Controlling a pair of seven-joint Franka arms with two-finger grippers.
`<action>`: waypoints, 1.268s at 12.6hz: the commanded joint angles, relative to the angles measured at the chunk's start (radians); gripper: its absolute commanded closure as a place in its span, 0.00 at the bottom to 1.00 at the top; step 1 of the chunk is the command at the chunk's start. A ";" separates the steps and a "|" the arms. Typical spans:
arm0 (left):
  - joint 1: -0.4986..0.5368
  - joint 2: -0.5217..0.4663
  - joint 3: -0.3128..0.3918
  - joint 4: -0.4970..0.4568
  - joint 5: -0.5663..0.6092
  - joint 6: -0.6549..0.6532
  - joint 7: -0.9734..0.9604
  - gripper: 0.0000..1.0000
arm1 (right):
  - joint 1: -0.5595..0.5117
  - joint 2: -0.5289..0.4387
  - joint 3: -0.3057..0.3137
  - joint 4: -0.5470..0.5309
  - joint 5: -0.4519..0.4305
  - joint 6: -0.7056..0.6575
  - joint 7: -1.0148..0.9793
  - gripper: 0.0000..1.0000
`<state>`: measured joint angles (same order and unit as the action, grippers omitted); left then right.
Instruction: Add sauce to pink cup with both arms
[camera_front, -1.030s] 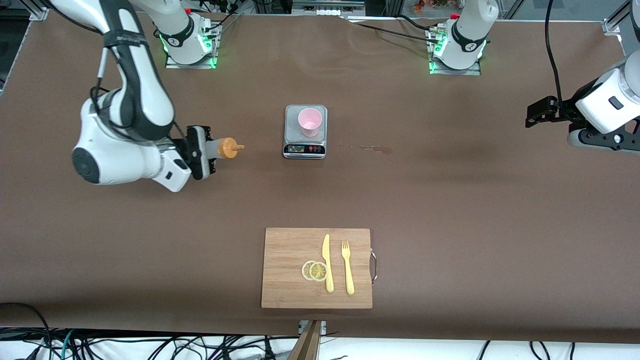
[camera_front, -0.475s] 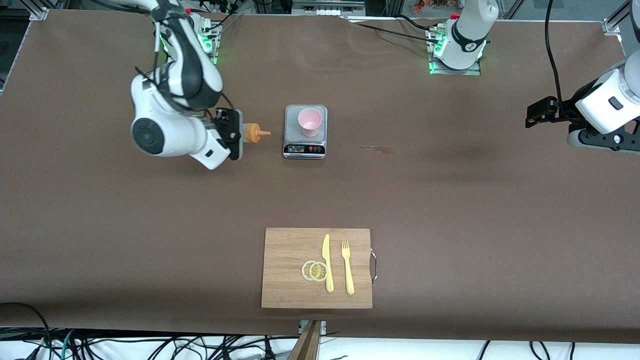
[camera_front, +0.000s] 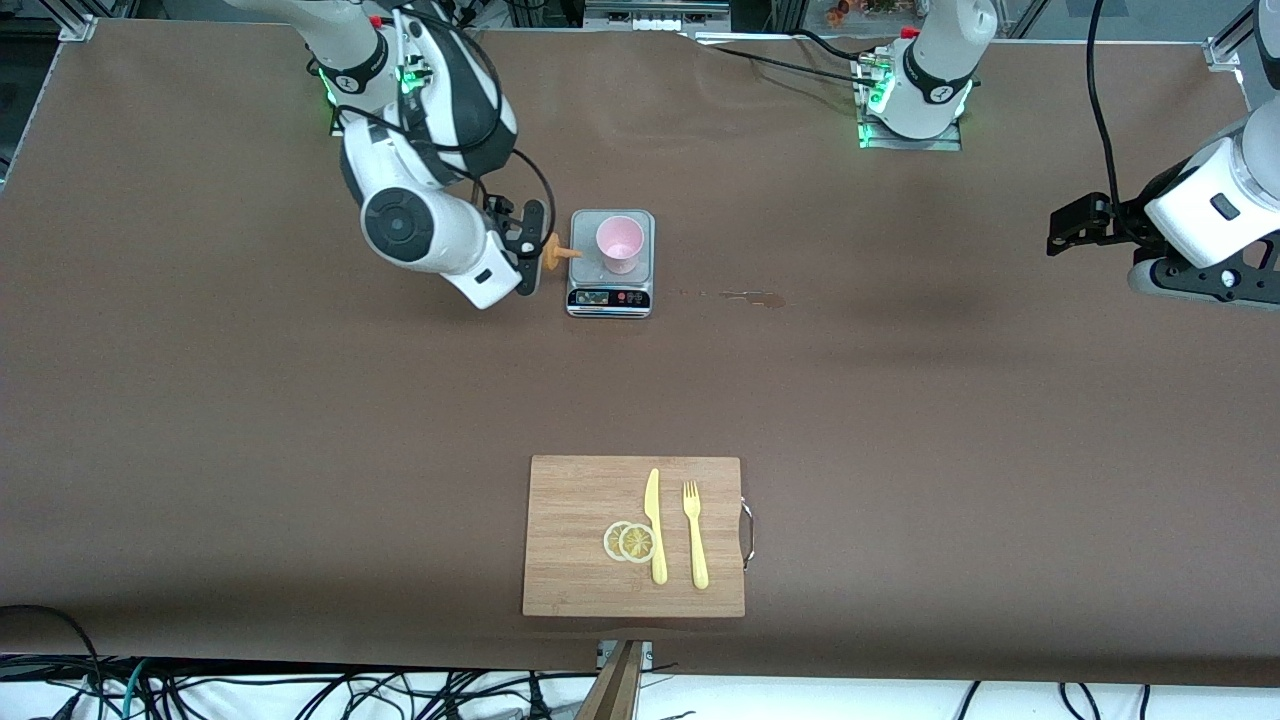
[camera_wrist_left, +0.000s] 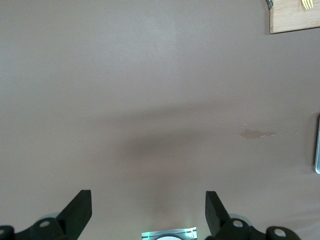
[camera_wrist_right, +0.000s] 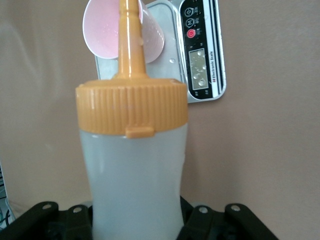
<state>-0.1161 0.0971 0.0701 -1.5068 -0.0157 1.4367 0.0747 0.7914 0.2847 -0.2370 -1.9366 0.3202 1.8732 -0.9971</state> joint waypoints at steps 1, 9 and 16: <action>0.001 0.015 0.000 0.036 0.010 -0.024 0.020 0.00 | 0.066 -0.056 -0.004 -0.051 -0.052 0.024 0.116 1.00; 0.001 0.015 0.000 0.036 0.010 -0.024 0.020 0.00 | 0.184 -0.067 -0.002 -0.051 -0.207 -0.031 0.362 1.00; 0.001 0.015 0.000 0.036 0.008 -0.024 0.020 0.00 | 0.256 -0.076 -0.002 -0.042 -0.296 -0.117 0.445 1.00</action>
<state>-0.1155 0.0984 0.0703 -1.5063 -0.0157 1.4366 0.0747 1.0180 0.2509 -0.2360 -1.9563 0.0611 1.7762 -0.5887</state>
